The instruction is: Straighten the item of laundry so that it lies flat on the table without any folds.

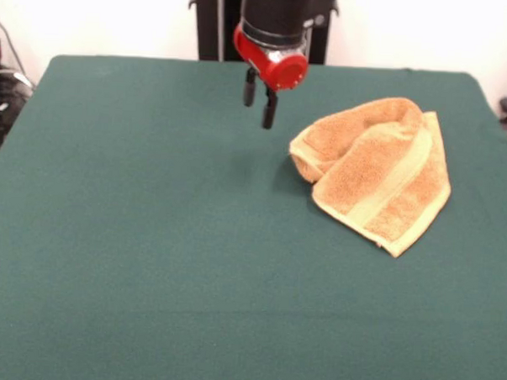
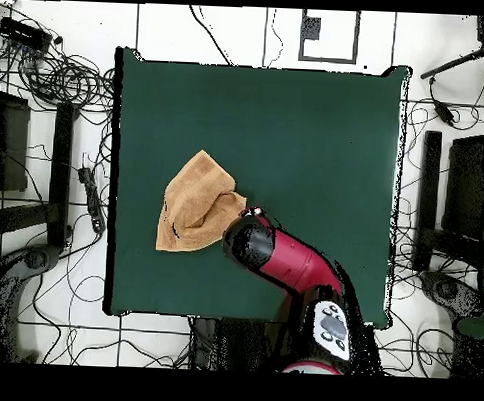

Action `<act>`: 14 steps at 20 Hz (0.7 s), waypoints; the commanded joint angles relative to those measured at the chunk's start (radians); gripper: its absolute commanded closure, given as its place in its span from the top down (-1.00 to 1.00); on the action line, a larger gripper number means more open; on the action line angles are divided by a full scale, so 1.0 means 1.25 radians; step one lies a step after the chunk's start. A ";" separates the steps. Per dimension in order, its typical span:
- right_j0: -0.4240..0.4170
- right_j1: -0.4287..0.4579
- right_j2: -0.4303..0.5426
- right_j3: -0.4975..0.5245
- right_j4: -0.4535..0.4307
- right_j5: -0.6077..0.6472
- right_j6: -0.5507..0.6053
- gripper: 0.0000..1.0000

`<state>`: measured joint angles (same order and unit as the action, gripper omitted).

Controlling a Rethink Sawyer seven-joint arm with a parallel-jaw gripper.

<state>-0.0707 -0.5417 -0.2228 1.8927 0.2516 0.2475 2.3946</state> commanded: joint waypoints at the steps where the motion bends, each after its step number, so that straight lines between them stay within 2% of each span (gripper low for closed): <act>1: 0.081 0.058 0.110 0.126 0.142 -0.018 0.292 1.00; 3: 0.080 0.044 0.108 0.120 0.147 -0.013 0.257 1.00; 5: 0.060 0.031 0.114 0.089 0.112 -0.036 0.175 1.00; 7: 0.029 0.018 0.119 0.034 0.058 0.003 0.069 1.00; 9: 0.011 0.001 0.108 -0.010 0.017 0.072 0.002 1.00; 14: -0.012 -0.024 0.097 -0.068 -0.057 0.181 -0.054 1.00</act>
<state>-0.0629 -0.5566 -0.1897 1.9121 0.2389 0.2944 2.4073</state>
